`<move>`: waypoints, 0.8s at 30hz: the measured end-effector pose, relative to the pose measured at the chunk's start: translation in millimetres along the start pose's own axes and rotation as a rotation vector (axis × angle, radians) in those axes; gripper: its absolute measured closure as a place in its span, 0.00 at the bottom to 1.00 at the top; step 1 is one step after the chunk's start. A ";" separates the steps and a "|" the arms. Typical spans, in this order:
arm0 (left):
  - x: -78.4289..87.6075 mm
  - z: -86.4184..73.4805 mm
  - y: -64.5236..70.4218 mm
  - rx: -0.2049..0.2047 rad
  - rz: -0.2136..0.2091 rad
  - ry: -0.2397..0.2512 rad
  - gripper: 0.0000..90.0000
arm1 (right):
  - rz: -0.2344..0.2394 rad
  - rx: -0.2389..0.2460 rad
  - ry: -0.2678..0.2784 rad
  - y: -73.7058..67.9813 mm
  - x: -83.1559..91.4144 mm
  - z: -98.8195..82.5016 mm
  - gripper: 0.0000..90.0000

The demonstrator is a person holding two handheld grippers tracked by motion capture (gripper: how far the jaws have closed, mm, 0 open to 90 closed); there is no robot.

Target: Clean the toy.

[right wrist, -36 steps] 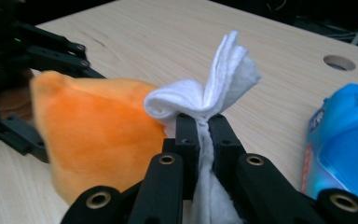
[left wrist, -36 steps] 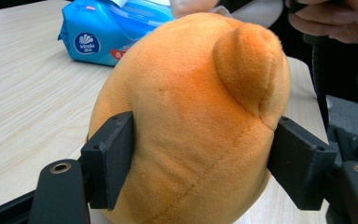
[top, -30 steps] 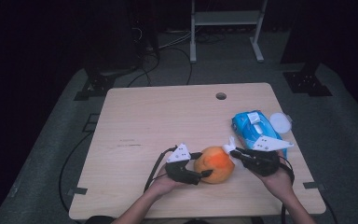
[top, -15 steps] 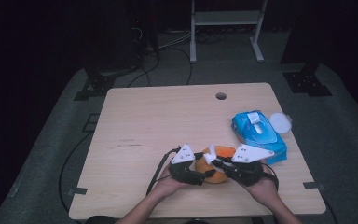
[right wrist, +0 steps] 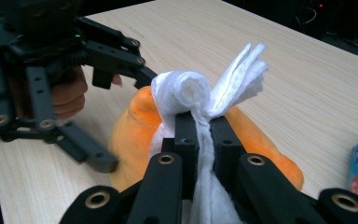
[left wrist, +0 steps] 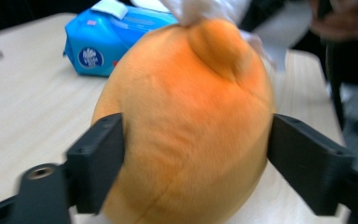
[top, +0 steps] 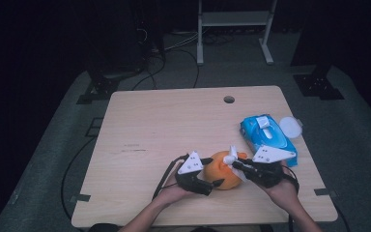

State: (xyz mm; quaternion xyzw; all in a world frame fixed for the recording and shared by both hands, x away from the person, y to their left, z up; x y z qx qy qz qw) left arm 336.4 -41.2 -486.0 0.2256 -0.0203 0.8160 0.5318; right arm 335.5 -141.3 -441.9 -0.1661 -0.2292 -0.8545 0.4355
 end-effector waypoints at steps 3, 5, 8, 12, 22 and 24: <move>-3.9 -2.7 -3.4 -0.001 0.000 -0.018 0.10 | 0.022 -0.010 0.008 -2.9 0.3 1.9 0.92; -7.7 -7.1 -6.9 0.021 -0.004 -0.041 0.07 | 0.042 0.001 0.014 -8.1 -1.8 5.3 0.92; -2.1 -4.1 -7.9 0.023 -0.003 -0.031 0.23 | 0.045 0.012 0.014 -12.2 -4.8 9.9 0.92; 13.2 15.4 -10.2 -0.019 0.049 0.012 0.42 | 0.045 -0.021 0.060 -3.6 -5.6 21.9 0.92; 29.9 10.4 -47.0 -0.037 0.231 -0.045 0.38 | 0.045 -0.076 0.065 15.5 -51.0 32.8 0.93; 27.9 7.4 -44.4 -0.029 0.214 -0.052 0.34 | 0.056 -0.081 0.049 13.8 -55.9 26.8 0.93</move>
Point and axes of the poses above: each handheld gripper's, and its own axes: x roughly backward along the jaws, z roughly out of its top, y roughly to its right, the point moved 10 cm from there along -x, roughly forward along the jaws, and after that the axes turned 15 degrees about x, right-handed, at the moved point
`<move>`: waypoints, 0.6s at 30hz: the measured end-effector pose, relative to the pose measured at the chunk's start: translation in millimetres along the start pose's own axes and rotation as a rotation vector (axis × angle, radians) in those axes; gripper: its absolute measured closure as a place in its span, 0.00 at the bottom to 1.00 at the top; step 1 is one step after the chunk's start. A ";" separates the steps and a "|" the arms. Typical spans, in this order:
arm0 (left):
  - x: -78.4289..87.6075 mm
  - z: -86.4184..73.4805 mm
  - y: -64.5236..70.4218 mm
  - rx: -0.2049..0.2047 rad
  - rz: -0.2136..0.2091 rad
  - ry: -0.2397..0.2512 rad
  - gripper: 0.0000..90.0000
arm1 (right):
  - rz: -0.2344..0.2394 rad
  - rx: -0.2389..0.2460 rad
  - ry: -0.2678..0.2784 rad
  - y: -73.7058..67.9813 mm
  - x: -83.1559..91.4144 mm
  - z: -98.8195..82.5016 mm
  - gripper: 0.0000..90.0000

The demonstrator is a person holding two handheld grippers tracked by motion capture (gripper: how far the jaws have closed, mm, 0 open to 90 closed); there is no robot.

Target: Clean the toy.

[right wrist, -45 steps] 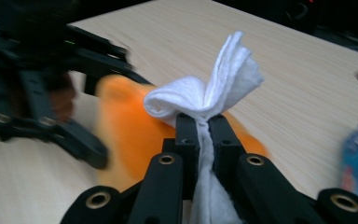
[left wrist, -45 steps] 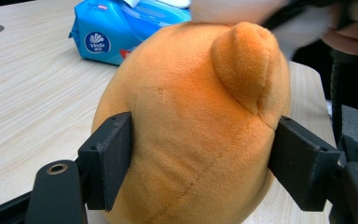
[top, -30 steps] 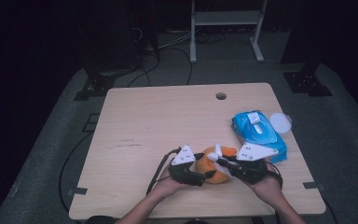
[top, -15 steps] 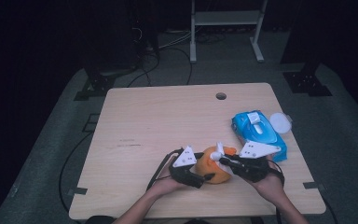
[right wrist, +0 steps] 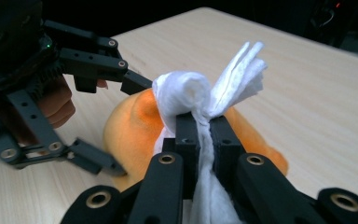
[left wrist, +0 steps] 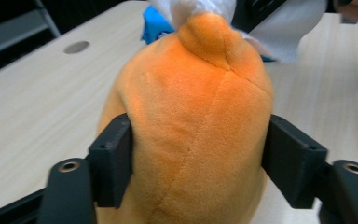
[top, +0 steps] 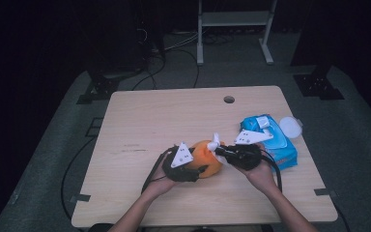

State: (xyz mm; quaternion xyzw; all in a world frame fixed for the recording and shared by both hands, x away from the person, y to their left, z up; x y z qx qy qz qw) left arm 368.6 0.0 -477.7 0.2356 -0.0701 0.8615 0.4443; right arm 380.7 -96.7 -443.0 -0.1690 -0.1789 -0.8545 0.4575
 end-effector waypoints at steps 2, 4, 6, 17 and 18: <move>-0.7 -1.3 4.8 0.006 -0.021 -0.008 0.32 | 0.009 -0.010 -0.007 -0.9 2.2 -4.9 0.93; -0.7 -4.9 11.3 -0.002 -0.040 -0.029 0.32 | 0.017 -0.004 -0.025 -2.7 8.7 -11.6 0.92; 0.0 -7.2 17.4 -0.014 -0.046 -0.035 0.32 | 0.029 -0.005 -0.043 -5.7 15.5 -18.8 0.92; 13.2 -11.5 45.6 0.020 -0.192 -0.072 0.34 | 0.057 -0.025 -0.062 -7.4 24.0 -24.4 0.92; 15.9 -11.2 47.0 0.026 -0.211 -0.077 0.34 | 0.066 -0.024 -0.068 -9.0 23.1 -26.8 0.92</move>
Point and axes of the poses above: each handheld gripper's, and its own axes: x roughly backward along the jaws, z roughly out of its top, y roughly to its right, the point moved 10 cm from there along -x, roughly forward along the jaws, and after that the axes turned 15 degrees about x, right-handed, at the moved point
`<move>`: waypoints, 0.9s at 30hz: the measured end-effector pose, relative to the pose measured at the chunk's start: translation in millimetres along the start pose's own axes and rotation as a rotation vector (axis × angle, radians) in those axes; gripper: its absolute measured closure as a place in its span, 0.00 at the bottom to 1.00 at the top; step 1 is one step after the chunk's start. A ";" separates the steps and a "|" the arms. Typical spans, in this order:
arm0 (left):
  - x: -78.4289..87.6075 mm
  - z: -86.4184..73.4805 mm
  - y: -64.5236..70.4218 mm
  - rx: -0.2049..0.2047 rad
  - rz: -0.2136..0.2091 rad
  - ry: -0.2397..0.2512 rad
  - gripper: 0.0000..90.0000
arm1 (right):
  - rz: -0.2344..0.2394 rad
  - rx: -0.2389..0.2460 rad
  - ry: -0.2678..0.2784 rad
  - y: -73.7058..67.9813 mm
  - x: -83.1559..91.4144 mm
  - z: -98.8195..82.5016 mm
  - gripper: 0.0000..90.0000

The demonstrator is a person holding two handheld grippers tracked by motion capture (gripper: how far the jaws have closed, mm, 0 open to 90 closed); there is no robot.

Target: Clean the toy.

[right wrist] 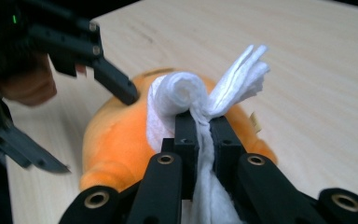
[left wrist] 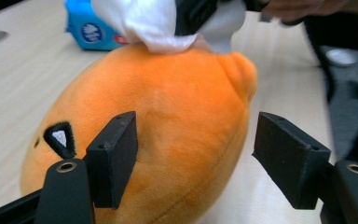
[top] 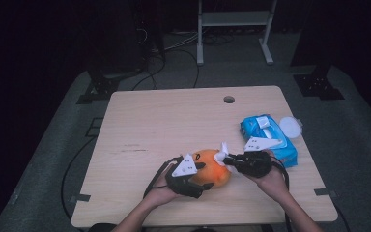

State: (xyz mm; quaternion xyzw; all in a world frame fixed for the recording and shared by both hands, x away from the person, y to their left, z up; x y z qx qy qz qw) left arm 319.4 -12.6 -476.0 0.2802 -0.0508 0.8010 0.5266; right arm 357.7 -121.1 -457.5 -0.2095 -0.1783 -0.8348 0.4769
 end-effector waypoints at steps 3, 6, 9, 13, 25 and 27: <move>6.2 6.2 4.0 -0.009 -0.052 0.014 0.32 | 0.016 0.019 -0.023 -6.8 1.0 -7.0 0.92; 11.5 22.0 -1.8 -0.030 -0.057 0.063 0.27 | 0.042 0.032 -0.039 -13.0 4.8 -13.1 0.92; 10.5 37.2 -4.6 -0.038 -0.100 0.089 0.23 | 0.090 0.037 -0.038 -21.3 7.7 -18.5 0.91; -3.4 47.3 -8.7 -0.103 -0.137 0.077 0.19 | 0.132 0.045 -0.030 -27.9 9.5 -22.2 0.91; -32.6 26.7 -19.5 -0.076 -0.102 -0.064 0.18 | 0.086 -0.020 -0.026 -10.1 44.9 -50.3 0.91; -34.2 24.5 -21.1 -0.047 -0.092 -0.062 0.19 | 0.065 -0.023 -0.045 -4.9 47.9 -58.1 0.90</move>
Point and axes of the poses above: each handheld gripper's, and its own axes: x roughly backward along the jaws, z roughly out of its top, y roughly to its right, the point moved 10 cm from there along -x, roughly forward along the jaws, and after that the axes turned 15 degrees about x, right-handed, at the moved point
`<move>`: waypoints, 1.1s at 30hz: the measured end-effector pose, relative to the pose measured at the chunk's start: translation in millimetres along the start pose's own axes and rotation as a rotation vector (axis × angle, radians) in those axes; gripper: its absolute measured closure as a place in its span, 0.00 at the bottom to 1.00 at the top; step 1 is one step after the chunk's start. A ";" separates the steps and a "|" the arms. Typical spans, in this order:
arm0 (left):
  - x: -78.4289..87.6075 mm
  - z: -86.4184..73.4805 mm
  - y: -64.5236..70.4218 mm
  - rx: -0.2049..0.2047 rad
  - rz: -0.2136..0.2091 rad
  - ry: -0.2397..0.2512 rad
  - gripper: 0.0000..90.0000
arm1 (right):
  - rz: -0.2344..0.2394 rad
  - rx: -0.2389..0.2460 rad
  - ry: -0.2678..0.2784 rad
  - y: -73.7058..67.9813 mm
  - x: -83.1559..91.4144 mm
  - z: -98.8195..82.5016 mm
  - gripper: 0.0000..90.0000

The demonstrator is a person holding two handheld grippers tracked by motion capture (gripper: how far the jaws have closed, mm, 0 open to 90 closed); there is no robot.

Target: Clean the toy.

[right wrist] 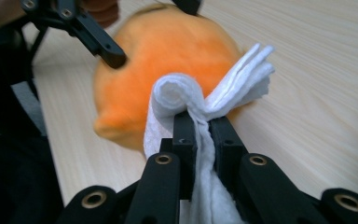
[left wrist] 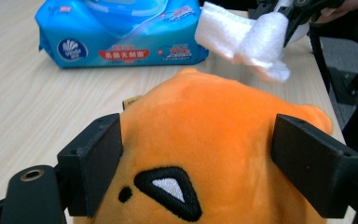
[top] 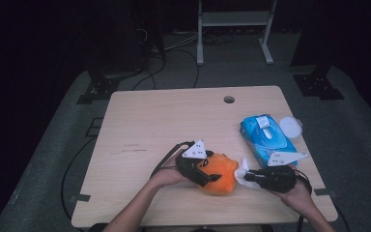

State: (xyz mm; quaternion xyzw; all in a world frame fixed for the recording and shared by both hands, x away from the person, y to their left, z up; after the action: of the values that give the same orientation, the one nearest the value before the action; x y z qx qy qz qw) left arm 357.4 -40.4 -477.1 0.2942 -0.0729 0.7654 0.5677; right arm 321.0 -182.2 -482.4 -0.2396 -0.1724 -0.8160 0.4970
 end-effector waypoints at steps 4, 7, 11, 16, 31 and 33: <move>-1.9 -2.9 -1.2 0.016 0.035 0.000 0.19 | -0.038 0.002 -0.058 8.5 -3.0 -14.3 0.89; -3.0 -7.2 -0.2 0.004 0.059 -0.011 0.21 | -0.040 0.010 -0.094 8.2 -7.7 -20.9 0.88; -1.6 -10.9 -1.2 -0.004 0.084 0.008 0.34 | -0.053 0.016 -0.118 8.0 -9.8 -25.3 0.86; 0.9 -11.4 -1.8 -0.006 0.113 0.026 0.49 | -0.073 0.003 -0.163 13.5 -8.5 -38.0 0.83; 6.3 -3.4 6.2 0.047 0.105 0.109 0.51 | -0.064 -0.005 -0.103 20.4 7.2 -40.0 0.52; 6.5 -3.3 6.5 0.043 0.110 0.105 0.51 | -0.061 -0.004 -0.096 20.5 7.5 -39.5 0.51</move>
State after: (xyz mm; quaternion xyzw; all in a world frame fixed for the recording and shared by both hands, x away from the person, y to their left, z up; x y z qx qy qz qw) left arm 349.0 -35.8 -474.9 0.2613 -0.0428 0.8113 0.5213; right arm 327.8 -217.3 -509.9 -0.2740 -0.2018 -0.8188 0.4624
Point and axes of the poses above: each handheld gripper's, and its own axes: x roughly backward along the jaws, z roughly out of its top, y roughly to its right, the point moved 10 cm from there along -x, roughly forward along the jaws, and after that the axes turned 15 degrees about x, right-handed, at the moved point
